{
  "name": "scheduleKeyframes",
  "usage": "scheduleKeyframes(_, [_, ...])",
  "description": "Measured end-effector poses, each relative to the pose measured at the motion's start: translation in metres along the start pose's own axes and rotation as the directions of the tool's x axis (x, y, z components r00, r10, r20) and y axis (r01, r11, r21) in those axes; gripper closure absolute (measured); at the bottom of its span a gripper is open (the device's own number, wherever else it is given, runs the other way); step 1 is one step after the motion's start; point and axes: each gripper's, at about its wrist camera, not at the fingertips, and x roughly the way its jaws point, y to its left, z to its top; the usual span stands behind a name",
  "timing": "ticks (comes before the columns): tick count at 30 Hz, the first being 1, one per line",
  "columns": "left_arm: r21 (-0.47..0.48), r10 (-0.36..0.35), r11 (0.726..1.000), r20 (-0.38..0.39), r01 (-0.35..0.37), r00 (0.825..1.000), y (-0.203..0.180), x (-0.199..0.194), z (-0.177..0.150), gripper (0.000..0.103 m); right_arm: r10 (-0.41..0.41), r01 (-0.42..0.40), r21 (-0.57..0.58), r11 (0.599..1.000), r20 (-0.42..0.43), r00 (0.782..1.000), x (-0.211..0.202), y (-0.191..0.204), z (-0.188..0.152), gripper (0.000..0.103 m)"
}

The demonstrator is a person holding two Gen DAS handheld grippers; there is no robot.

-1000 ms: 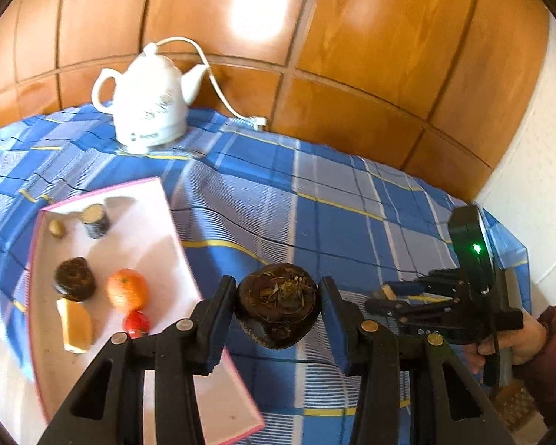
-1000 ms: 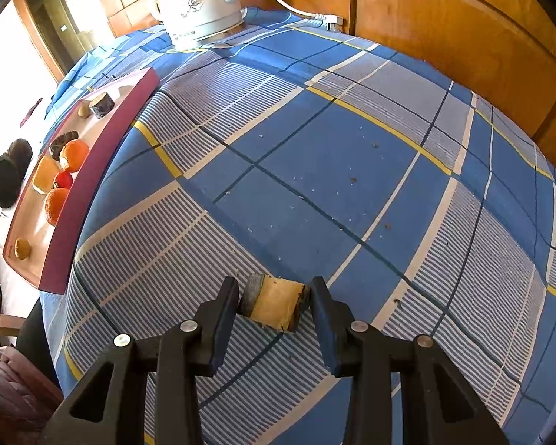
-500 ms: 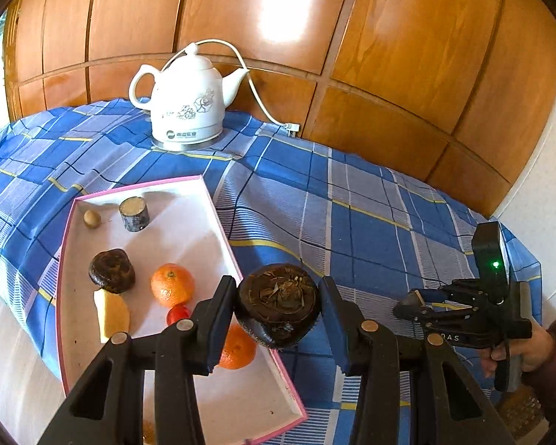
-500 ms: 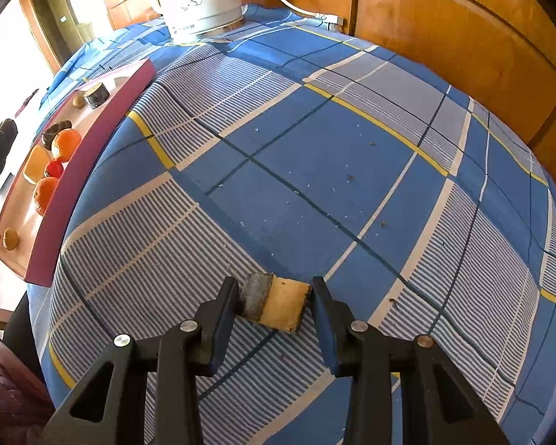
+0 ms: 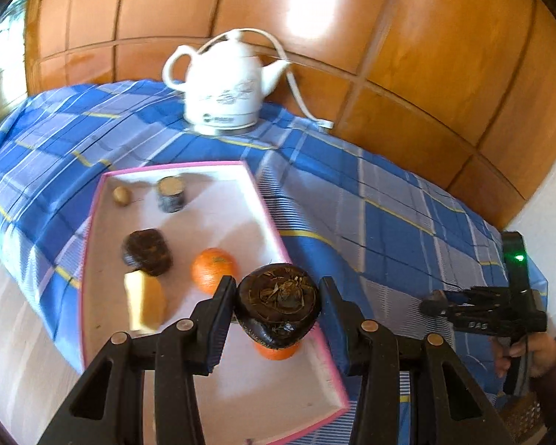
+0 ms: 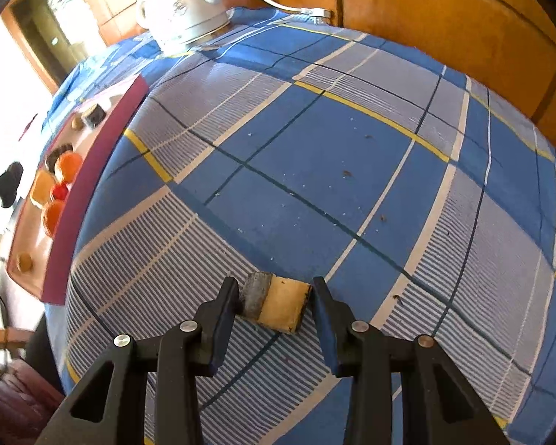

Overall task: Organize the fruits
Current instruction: 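Lower the dark brown piece into the tray and open the left gripper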

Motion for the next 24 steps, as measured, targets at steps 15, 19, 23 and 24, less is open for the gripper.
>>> scheduleKeyframes(15, [-0.157, 0.115, 0.981, 0.028, -0.109, 0.993, 0.074, -0.026, -0.006, 0.057, 0.033, -0.033, 0.05, 0.998, -0.007, 0.999, -0.002, -0.006, 0.002, 0.061])
scheduleKeyframes(19, [-0.212, 0.108, 0.972, 0.027, -0.1, 0.994, 0.088, -0.03, -0.004, 0.057, 0.021, -0.021, 0.042, 0.999, -0.015, 1.0, -0.003, -0.005, 0.001, 0.062])
scheduleKeyframes(23, [-0.218, 0.078, 0.973, 0.017, -0.073, 0.997, 0.086, -0.026, -0.007, 0.057, -0.03, 0.03, -0.012, 0.999, 0.001, 1.0, -0.005, 0.003, -0.001, 0.065])
scheduleKeyframes(24, [-0.21, 0.071, 0.975, 0.014, -0.067, 0.997, 0.083, -0.025, -0.007, 0.057, -0.04, 0.04, -0.026, 0.999, 0.003, 0.999, -0.005, 0.005, -0.001, 0.065])
